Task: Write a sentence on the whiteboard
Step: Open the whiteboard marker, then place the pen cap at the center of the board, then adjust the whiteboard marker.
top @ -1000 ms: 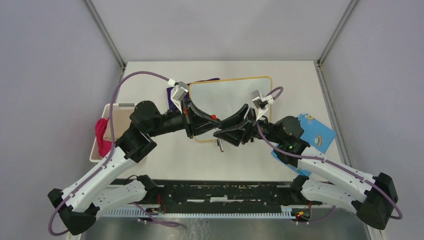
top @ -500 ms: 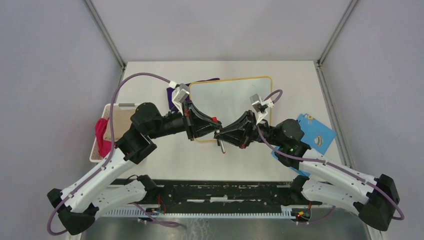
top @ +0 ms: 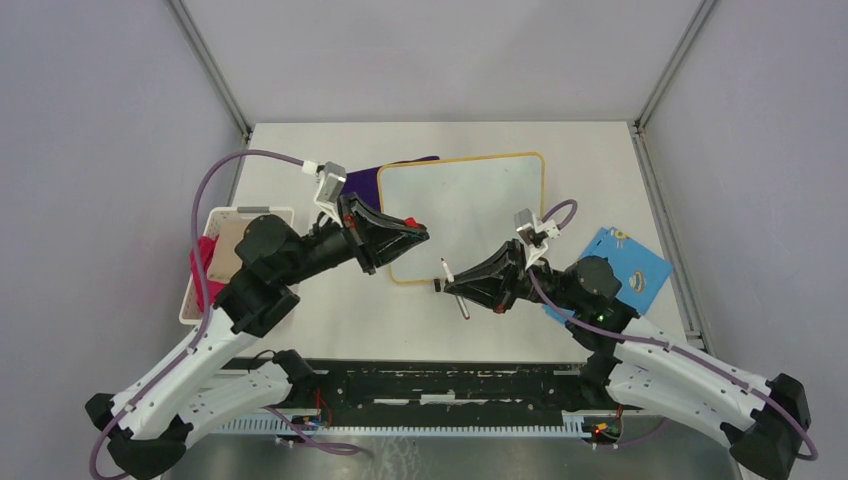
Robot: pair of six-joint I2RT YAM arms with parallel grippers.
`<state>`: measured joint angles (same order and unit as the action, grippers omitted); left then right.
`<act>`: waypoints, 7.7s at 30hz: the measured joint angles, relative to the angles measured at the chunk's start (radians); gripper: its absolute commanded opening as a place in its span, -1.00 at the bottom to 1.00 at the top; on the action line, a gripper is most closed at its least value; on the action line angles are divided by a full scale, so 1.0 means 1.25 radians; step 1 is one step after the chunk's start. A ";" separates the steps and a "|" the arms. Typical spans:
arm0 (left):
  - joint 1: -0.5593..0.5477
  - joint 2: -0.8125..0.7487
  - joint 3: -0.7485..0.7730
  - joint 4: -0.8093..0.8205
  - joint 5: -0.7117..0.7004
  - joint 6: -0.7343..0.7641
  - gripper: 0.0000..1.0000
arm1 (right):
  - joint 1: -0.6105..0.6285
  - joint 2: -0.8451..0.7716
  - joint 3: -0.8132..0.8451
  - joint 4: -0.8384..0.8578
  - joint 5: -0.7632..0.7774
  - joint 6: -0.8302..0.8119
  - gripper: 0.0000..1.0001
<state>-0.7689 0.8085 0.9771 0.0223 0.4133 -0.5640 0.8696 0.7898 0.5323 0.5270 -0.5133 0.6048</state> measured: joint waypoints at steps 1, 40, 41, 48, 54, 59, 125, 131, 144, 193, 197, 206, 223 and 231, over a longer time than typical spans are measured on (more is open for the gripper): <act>0.000 -0.007 0.000 0.002 -0.007 0.000 -0.96 | 0.000 -0.009 0.000 -0.009 0.003 -0.005 -1.00; 0.273 0.536 -0.142 -0.455 -0.515 -0.055 -0.96 | -0.001 -0.212 0.007 -0.598 0.538 -0.363 -1.00; 0.276 0.551 -0.138 -0.450 -0.512 -0.051 -0.96 | -0.001 -0.212 0.007 -0.601 0.538 -0.364 -1.00; 0.280 0.585 -0.120 -0.429 -0.497 -0.048 -0.80 | -0.001 -0.216 0.007 -0.605 0.538 -0.375 -1.00; 0.280 0.590 -0.118 -0.421 -0.497 -0.047 -0.67 | -0.001 -0.214 0.007 -0.605 0.539 -0.383 -1.00; 0.283 0.599 -0.111 -0.414 -0.497 -0.038 -0.61 | -0.001 -0.199 0.007 -0.604 0.538 -0.385 -1.00; 0.241 0.010 -0.012 -0.275 -0.068 0.039 0.78 | -0.001 -0.035 0.158 -0.565 0.309 -0.379 -1.00; 0.108 0.023 -0.086 -0.091 0.078 0.034 0.91 | -0.001 0.010 0.163 -0.479 0.197 -0.337 -1.00; 0.054 0.121 -0.080 -0.009 0.197 0.049 0.54 | -0.001 0.036 0.163 -0.397 0.093 -0.288 -1.00; 0.031 0.020 -0.061 0.080 -0.039 0.006 -0.96 | -0.001 -0.081 0.166 -0.319 0.175 -0.257 0.44; 0.030 -0.022 -0.041 0.122 -0.164 -0.031 -0.97 | -0.001 -0.083 0.178 -0.277 0.238 -0.253 0.64; 0.031 0.021 0.011 0.323 -0.248 -0.143 -0.96 | -0.001 0.004 0.221 -0.154 0.295 -0.181 0.90; 0.030 0.144 0.064 0.568 -0.243 -0.273 -0.96 | -0.006 0.182 0.437 0.032 0.291 -0.040 0.78; 0.031 0.144 0.072 0.589 -0.245 -0.273 -0.96 | -0.063 0.262 0.512 0.082 0.192 0.060 0.70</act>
<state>-0.7307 0.9882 1.0676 0.7589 0.1070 -0.9058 0.7906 1.1172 1.1728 0.6292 -0.2733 0.6796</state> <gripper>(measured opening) 0.066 0.870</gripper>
